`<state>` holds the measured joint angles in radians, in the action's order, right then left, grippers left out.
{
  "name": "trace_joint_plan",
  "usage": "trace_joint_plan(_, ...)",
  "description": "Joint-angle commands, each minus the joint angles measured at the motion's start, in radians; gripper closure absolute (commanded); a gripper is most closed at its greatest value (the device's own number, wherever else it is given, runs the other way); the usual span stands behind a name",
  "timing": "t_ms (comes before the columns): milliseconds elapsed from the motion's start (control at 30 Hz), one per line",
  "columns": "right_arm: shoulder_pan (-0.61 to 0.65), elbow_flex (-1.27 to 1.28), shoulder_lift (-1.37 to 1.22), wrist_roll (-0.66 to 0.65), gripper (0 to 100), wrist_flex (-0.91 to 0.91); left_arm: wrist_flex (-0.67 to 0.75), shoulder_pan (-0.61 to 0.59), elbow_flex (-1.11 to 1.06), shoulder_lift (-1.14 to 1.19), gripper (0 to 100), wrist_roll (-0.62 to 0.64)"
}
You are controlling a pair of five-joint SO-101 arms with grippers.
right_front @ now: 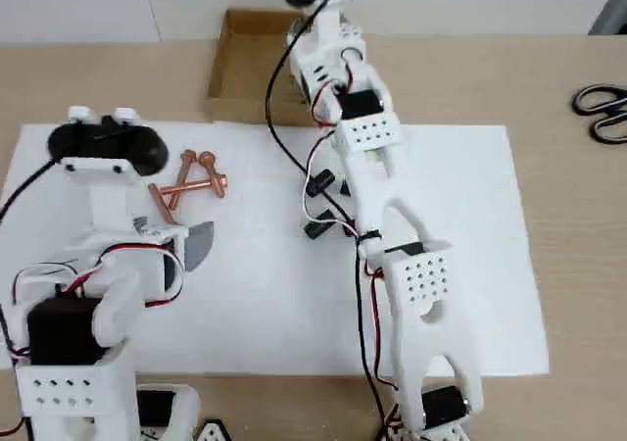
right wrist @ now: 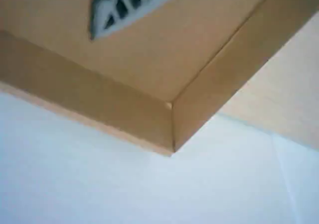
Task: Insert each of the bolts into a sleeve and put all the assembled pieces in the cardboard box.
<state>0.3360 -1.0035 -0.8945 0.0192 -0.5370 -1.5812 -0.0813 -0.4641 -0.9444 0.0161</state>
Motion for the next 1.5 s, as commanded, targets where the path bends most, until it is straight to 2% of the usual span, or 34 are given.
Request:
trace_joint_plan(0,-0.012,-0.17,0.176,-0.006,84.2,-0.237,0.02,-0.006,0.01,-0.009,73,-0.041)
trace_joint_plan(200,-0.012,-0.316,0.271,-0.005,84.2,-0.516,0.02,-0.006,0.01,-0.009,73,-0.044)
trace_joint_plan(500,-0.007,-0.58,0.367,-0.005,84.3,-1.129,0.0,-0.006,0.004,-0.009,73,-0.046)
trace_joint_plan(833,-0.068,-0.609,0.407,-0.011,84.4,-1.165,0.0,-0.006,0.004,-0.009,73,-0.046)
trace_joint_plan(967,-0.064,-0.394,0.529,-0.009,84.4,-1.167,-0.002,-0.006,0.004,-0.009,73,-0.046)
trace_joint_plan(1233,-0.027,0.397,0.926,-0.011,84.3,-1.15,-0.037,-0.006,0.002,-0.009,73,-0.046)
trace_joint_plan(1333,0.01,0.601,0.977,-0.011,84.3,-1.133,-0.037,-0.006,0.002,-0.009,73,-0.046)
trace_joint_plan(1467,0.047,0.738,0.952,-0.003,84.3,-1.09,-0.037,-0.006,0.002,-0.009,73,-0.046)
